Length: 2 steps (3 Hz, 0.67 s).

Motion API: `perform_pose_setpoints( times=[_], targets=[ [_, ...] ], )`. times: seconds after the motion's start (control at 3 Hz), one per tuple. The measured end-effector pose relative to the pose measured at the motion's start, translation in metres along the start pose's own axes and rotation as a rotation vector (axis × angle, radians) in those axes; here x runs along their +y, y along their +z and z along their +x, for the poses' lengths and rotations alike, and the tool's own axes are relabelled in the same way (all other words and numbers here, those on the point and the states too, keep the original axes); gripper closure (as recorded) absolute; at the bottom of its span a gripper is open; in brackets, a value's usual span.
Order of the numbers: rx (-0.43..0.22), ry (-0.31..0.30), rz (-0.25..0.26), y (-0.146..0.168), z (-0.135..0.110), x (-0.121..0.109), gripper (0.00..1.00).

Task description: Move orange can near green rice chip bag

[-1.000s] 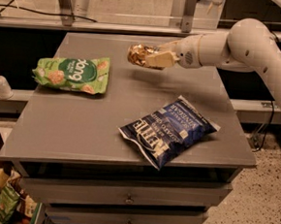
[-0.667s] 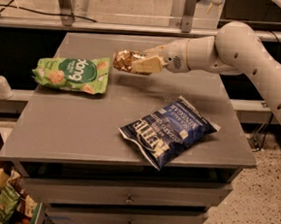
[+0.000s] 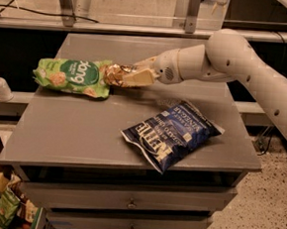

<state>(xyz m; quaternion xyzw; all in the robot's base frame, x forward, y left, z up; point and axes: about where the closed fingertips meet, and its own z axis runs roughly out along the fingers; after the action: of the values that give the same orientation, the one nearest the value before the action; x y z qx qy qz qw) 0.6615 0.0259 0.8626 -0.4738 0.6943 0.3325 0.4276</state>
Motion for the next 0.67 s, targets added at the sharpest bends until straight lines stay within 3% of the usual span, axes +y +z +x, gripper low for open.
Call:
perform_pose_setpoints(
  times=[0.67],
  targets=[
    [0.040,-0.001,-0.053,0.0131,0.0103,0.0178,0.59]
  ],
)
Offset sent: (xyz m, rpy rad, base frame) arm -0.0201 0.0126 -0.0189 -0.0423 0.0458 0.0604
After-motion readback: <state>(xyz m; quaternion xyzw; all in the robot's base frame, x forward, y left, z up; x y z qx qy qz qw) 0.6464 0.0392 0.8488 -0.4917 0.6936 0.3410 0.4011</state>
